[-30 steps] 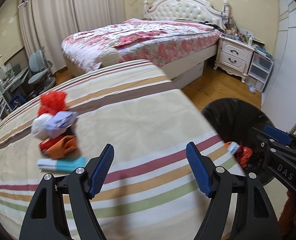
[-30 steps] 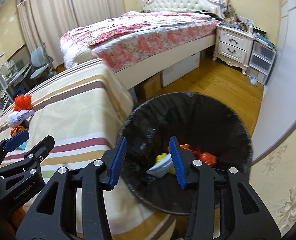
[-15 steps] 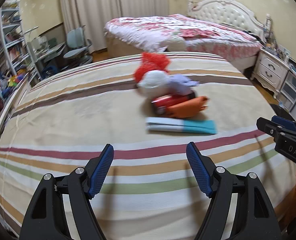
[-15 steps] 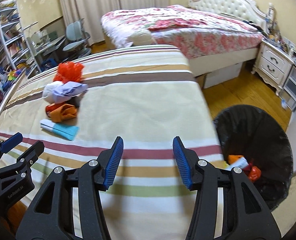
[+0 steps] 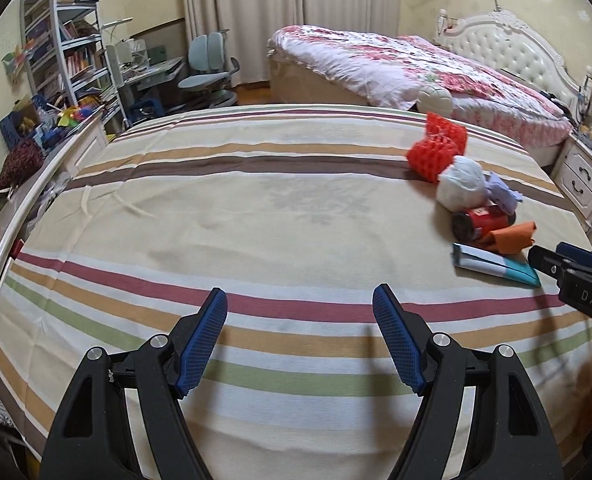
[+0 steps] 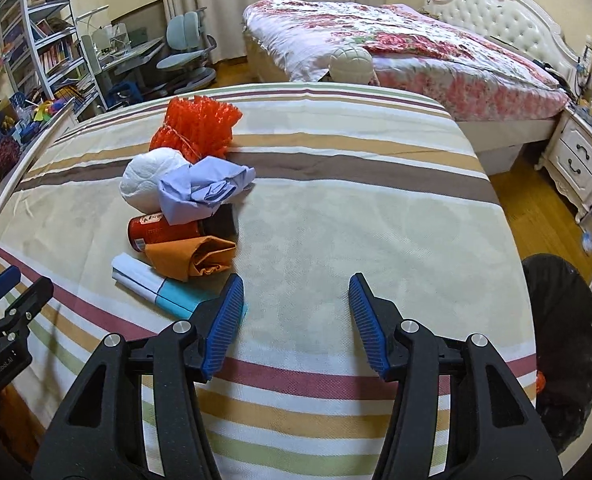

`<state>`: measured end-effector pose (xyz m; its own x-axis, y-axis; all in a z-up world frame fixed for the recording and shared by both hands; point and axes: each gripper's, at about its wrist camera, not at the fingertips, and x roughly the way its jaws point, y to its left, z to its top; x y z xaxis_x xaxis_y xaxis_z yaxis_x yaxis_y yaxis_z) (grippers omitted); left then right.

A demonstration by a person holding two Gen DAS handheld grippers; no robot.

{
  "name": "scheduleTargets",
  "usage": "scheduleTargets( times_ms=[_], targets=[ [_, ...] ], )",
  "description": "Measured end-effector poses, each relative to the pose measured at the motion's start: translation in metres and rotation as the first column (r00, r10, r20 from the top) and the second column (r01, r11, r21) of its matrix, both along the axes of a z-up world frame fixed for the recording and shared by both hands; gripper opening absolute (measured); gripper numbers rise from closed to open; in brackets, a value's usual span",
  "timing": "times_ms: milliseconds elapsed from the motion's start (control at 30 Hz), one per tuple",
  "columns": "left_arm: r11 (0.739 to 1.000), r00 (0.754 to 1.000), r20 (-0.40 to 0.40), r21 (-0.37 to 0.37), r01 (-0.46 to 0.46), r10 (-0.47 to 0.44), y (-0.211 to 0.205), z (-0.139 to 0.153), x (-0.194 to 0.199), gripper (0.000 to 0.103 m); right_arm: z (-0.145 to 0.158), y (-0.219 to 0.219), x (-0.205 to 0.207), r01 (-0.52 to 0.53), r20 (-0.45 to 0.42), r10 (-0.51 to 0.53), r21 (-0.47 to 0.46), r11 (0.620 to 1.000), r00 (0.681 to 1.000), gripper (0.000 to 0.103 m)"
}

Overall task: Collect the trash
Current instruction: 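Move both tools back over the remaining trash on the bed, then grasp the blue-and-white tube upright with the right gripper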

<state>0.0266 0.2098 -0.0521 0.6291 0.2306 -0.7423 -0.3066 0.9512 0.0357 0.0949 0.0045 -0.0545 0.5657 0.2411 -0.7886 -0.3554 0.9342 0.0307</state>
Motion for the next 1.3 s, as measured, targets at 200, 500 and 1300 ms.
scheduleTargets(
  times_ms=[200,500,1300],
  targets=[
    [1.0,1.0,0.001,-0.019,-0.021,0.021,0.012,-0.001,-0.004,0.073,0.0,0.007,-0.023,-0.034,0.002,0.035,-0.015,0.999,0.999,0.061],
    [0.999,1.0,0.006,-0.019,-0.027,0.027,0.016,-0.002,-0.009,0.073,0.0,0.004,-0.046,-0.039,0.009,0.039,-0.014,0.999,0.999,0.062],
    [1.0,1.0,0.026,-0.029,-0.009,0.01,0.013,0.001,-0.021,0.073,0.002,0.002,-0.096,-0.071,0.016,0.072,-0.041,0.997,0.997,0.019]
  ],
)
